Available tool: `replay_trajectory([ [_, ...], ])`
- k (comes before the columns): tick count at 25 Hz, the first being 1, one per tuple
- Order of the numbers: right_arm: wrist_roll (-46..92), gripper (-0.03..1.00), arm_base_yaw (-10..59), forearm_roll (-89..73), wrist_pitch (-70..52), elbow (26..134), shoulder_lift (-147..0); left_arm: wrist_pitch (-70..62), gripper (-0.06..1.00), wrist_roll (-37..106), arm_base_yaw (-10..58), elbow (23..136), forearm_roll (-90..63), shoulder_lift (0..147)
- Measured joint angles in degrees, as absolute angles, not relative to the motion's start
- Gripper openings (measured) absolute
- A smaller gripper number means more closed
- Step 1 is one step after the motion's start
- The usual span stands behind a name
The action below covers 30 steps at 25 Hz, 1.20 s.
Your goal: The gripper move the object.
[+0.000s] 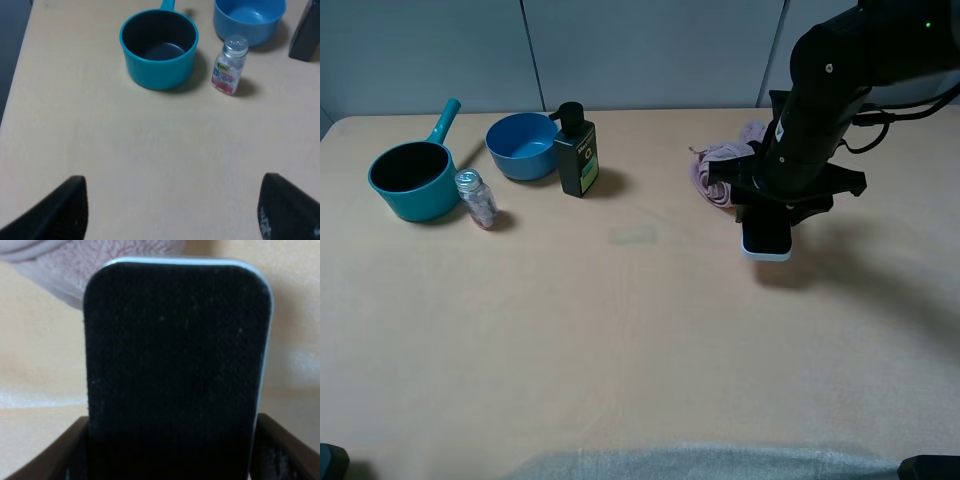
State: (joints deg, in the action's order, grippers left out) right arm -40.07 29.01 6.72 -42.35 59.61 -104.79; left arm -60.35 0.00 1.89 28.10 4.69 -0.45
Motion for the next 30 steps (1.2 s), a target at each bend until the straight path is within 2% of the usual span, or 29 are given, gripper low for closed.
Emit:
replay_trajectory([
  [6, -39.40, 0.46, 28.29, 7.22, -46.59, 59.61, -104.25, -60.35, 0.77, 0.00, 1.89, 28.10, 4.69, -0.45],
  [30, -37.48, 0.46, 27.09, 8.63, -45.65, 59.81, -95.35, -60.35, 0.77, 0.00, 1.89, 28.10, 4.69, -0.45],
])
